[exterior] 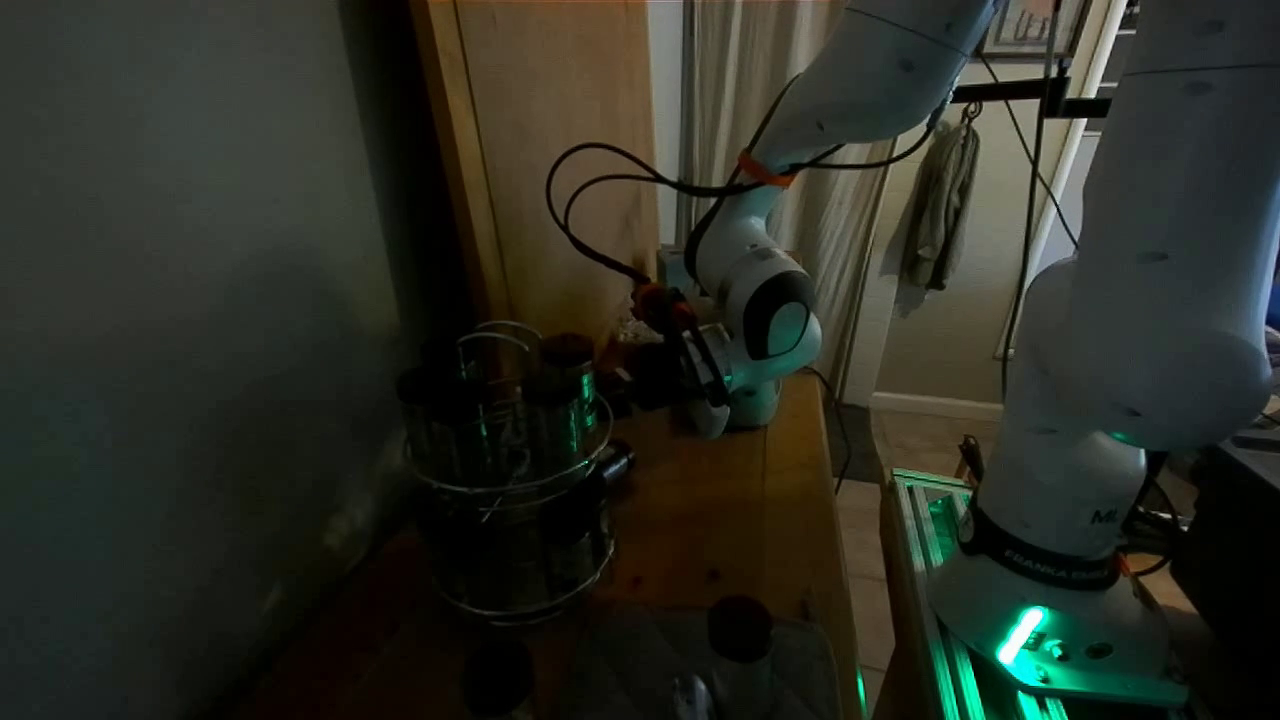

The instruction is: Remove the white container from the bottom right of the seasoning rack and put it on the top of the seasoning rack

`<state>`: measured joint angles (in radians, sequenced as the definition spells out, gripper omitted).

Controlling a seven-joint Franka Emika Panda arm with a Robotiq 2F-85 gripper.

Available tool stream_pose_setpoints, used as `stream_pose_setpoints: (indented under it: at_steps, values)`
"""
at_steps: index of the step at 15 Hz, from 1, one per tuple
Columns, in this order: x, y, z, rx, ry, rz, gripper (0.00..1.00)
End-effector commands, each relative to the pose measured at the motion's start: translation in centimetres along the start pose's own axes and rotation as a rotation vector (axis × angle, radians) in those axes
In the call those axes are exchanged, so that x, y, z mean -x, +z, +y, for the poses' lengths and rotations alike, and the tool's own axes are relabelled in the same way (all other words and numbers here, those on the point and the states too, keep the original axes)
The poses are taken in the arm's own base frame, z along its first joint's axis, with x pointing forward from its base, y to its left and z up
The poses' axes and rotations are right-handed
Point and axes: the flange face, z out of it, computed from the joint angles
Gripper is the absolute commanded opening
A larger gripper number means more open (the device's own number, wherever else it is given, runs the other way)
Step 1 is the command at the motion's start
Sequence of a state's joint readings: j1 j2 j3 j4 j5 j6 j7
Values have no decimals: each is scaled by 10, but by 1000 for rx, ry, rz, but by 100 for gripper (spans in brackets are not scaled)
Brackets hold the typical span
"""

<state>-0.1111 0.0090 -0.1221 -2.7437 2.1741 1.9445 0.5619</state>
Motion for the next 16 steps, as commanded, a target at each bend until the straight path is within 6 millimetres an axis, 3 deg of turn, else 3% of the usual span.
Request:
stream_pose_setpoints:
  at_steps: [1,16]
  values:
    - [22,-6,-2,-7,-77,7,19]
    - [79,-25,6,60,-243,94,19]
